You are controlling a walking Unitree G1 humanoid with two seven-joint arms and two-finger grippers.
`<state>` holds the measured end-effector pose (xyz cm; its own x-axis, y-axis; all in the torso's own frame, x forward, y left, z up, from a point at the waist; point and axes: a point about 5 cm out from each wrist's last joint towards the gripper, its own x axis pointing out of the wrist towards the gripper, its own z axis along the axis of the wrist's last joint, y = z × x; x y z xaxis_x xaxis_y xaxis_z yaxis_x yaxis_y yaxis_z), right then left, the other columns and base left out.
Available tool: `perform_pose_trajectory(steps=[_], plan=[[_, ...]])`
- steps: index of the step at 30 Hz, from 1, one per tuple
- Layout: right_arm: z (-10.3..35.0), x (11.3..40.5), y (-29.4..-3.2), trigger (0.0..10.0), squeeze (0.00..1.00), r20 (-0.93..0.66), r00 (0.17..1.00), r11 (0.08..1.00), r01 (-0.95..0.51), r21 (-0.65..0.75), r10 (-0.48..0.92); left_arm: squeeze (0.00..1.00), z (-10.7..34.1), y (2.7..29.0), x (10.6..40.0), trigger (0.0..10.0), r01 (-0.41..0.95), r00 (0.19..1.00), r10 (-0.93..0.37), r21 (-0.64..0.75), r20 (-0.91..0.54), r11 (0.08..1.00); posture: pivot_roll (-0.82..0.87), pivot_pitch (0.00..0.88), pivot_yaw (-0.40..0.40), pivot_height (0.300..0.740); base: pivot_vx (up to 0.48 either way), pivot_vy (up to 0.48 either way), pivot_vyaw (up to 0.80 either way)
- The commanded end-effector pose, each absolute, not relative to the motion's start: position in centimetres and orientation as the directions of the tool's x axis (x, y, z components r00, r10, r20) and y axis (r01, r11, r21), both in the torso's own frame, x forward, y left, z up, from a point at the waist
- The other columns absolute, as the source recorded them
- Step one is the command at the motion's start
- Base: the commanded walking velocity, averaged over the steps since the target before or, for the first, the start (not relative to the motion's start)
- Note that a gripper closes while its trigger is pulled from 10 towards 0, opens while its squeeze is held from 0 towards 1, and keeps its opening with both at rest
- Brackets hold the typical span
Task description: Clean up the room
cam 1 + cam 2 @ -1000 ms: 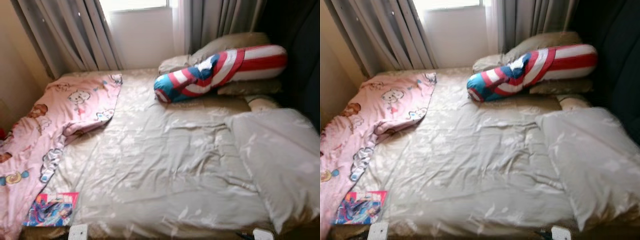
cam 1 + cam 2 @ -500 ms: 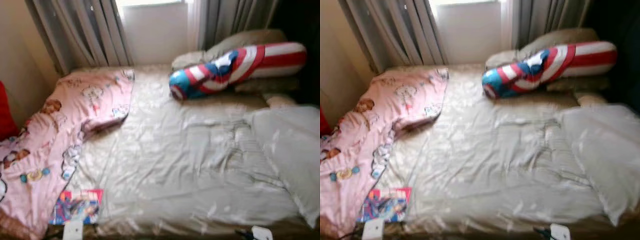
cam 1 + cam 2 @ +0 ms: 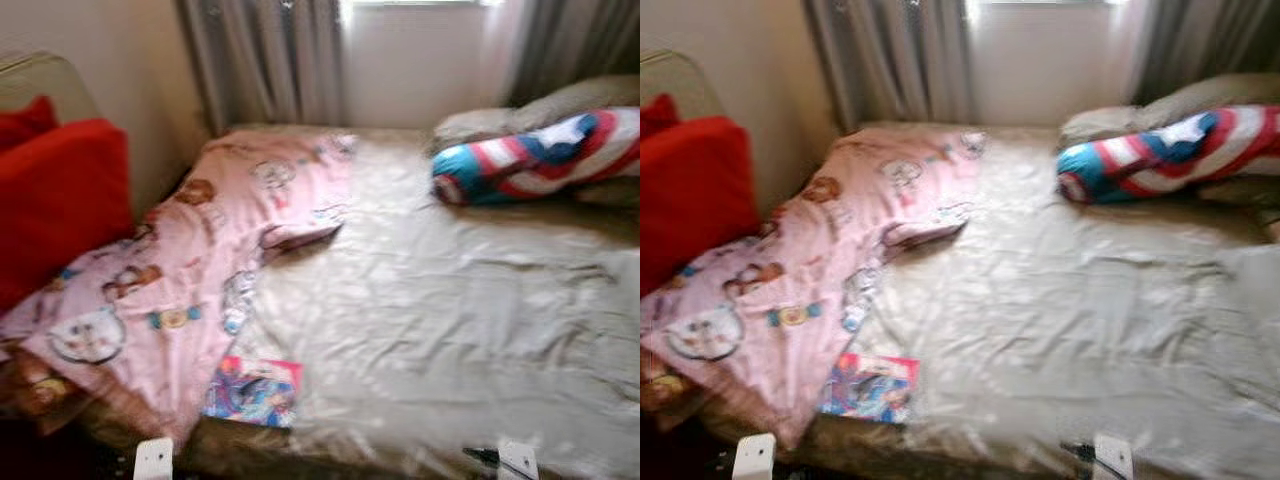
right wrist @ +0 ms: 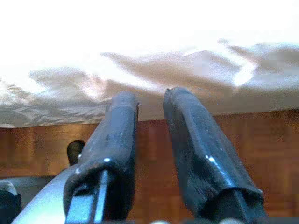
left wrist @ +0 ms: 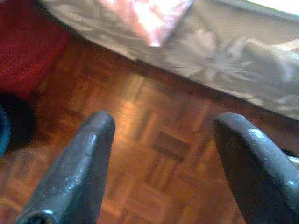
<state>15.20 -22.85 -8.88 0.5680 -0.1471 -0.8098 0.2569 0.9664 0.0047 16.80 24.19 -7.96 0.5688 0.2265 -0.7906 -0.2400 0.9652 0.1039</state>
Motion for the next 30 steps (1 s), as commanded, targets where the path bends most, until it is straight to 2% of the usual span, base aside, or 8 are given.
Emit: perform_pose_trajectory(steps=[1,15,24,30], plan=[[-8.9,15.2,-22.7,10.0,0.00,-0.813,0.563,0.964,0.266,0.008,-0.149,0.00,-7.9,24.9,16.6,10.0,-0.244,0.563,0.239,0.117,-0.791,0.963,-0.17,0.000,0.054,0.740,0.000,0.424,0.00],[-9.0,15.3,-22.4,10.0,0.00,-0.814,0.563,0.964,0.264,0.016,-0.141,0.00,-7.7,25.3,16.6,10.0,-0.244,0.563,0.244,0.123,-0.789,0.962,-0.16,0.000,0.062,0.740,0.000,0.411,0.00],[-8.7,16.2,-21.9,10.0,0.00,-0.803,0.583,0.972,0.235,0.018,-0.126,0.00,-7.4,25.0,17.5,10.0,-0.227,0.583,0.235,0.122,-0.778,0.966,-0.15,0.000,0.075,0.740,0.000,0.000,0.00],[-8.4,16.8,-21.9,10.0,0.00,-0.795,0.595,0.977,0.212,0.013,-0.119,0.00,-7.1,24.5,18.4,10.0,-0.228,0.608,0.220,0.097,-0.763,0.969,-0.15,0.000,0.056,0.740,0.000,0.000,0.72]])
